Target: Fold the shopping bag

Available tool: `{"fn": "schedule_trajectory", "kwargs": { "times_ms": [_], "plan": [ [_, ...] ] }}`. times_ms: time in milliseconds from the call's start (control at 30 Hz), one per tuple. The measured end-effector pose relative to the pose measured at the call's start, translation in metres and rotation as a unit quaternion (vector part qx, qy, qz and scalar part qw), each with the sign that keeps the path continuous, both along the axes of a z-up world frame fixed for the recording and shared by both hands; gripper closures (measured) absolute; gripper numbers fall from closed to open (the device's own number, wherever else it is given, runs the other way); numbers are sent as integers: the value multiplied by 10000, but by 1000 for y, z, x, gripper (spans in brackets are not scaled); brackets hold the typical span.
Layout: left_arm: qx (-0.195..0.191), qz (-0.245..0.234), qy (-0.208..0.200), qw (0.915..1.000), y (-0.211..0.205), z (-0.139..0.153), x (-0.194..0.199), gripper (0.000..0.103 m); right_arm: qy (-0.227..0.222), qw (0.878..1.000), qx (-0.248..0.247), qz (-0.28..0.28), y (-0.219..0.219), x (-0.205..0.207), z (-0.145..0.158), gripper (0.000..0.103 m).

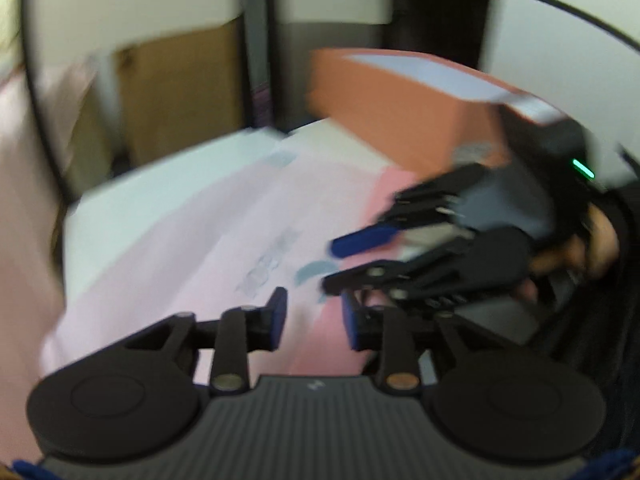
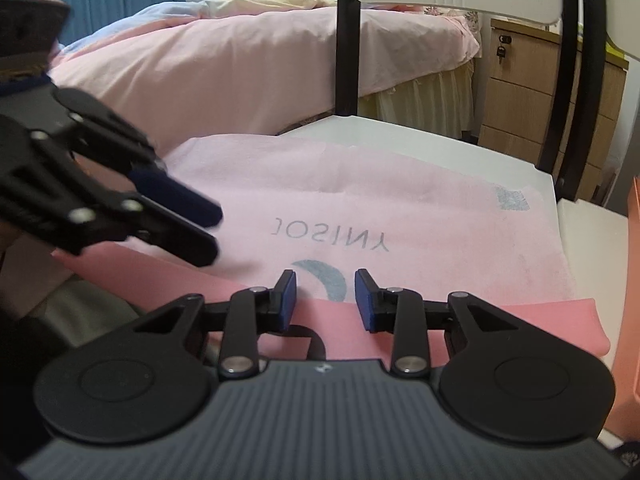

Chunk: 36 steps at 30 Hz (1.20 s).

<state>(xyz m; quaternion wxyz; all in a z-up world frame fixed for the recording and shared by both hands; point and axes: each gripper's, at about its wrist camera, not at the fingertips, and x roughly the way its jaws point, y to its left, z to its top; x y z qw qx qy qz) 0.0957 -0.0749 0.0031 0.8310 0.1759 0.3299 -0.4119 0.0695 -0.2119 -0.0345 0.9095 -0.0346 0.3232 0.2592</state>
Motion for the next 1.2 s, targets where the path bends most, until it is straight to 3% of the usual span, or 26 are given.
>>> {"fn": "schedule_trajectory", "kwargs": {
  "times_ms": [200, 433, 633, 767, 833, 1000, 1033, 1067, 1200],
  "plan": [
    [682, -786, -420, 9937, -30, -4, -35, 63, 172, 9997, 157, -47, -13, -12, 3, 68],
    [1657, -1054, -781, 9774, -57, -29, -57, 59, 324, 9993, 198, -7, -18, -23, 7, 68],
    [2189, -1310, -1365, 9572, -78, -38, -83, 56, 425, 9987, 256, -90, -20, -19, 8, 69],
    [2748, -1433, -1901, 9316, -89, -53, -102, 54, 482, 9983, 286, -138, -20, -16, 8, 69],
    [2938, -1373, -1962, 9254, -89, -59, -100, 54, 503, 9981, 316, -138, -21, -15, 8, 69],
    [2927, -1074, -1993, 9290, -82, -62, -89, 59, 515, 9980, 359, -118, -23, -15, 7, 69],
    [2862, -1012, -1997, 9317, -80, -60, -87, 64, 516, 9979, 366, -117, -24, -15, 7, 69],
    [2784, -961, -1928, 9360, -79, -57, -86, 75, 519, 9979, 373, -122, -24, -14, 7, 69],
    [2486, -717, -1592, 9527, -73, -46, -73, 89, 609, 9967, 481, -225, -26, -11, 7, 69]
  ]
}}
